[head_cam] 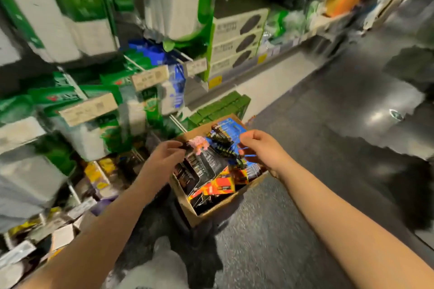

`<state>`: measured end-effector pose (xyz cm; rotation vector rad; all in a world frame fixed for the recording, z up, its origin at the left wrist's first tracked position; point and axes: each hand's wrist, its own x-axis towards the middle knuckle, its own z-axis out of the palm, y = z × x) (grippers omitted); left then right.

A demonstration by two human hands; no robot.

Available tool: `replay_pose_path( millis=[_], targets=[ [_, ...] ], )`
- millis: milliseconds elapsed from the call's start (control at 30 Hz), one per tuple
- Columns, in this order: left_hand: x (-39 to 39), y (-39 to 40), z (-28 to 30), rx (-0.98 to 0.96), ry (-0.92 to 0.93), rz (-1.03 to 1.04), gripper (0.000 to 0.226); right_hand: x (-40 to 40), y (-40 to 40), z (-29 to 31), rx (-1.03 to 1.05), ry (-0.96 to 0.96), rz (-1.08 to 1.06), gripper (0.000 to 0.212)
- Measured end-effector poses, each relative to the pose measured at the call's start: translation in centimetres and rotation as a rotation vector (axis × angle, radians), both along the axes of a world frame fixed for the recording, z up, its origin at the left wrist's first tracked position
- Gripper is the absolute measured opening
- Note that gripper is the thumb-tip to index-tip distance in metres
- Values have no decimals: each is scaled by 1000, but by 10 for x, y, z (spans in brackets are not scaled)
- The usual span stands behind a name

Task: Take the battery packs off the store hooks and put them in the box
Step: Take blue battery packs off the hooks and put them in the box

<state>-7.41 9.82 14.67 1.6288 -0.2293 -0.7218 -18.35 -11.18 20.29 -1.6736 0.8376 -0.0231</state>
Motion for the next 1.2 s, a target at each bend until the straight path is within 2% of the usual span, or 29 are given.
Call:
replay_pose_path(
  millis=[100,233,367,467,533,633,700,800,867,933,1033,1100,1200],
  targets=[
    [29,-26,-33,114,49,-99,15,24,-16,-32,50,64,-43,24],
    [55,-55,-58,189,153,-194,38,51,-33,-72,143,129,-134,23],
    [70,-85,-81,253,228,-137,12,64,-53,-100,128,217,-171,23],
    [72,-105,-99,306,229,-185,17,74,-84,-120,11,241,-182,28],
    [67,-118,-110,343,258,-140,16,84,-114,-138,-93,256,-212,28],
    [64,-137,-113,323,305,-54,6,101,-147,-162,-179,284,-296,14],
    [61,-150,-115,286,308,35,9,111,-167,-176,-135,323,-295,20],
    [54,-173,-118,277,310,155,6,118,-186,-187,-67,369,-165,26],
    [50,-188,-121,275,316,185,8,118,-194,-190,-8,388,-96,23],
    [46,-201,-127,286,327,217,8,118,-202,-195,49,393,-63,8],
    [42,-217,-133,296,366,248,9,117,-209,-197,164,401,-72,12],
    [40,-226,-136,294,409,253,15,115,-212,-193,226,384,-100,10],
    [40,-238,-133,192,526,312,43,105,-210,-180,234,340,-70,9]
  ],
)
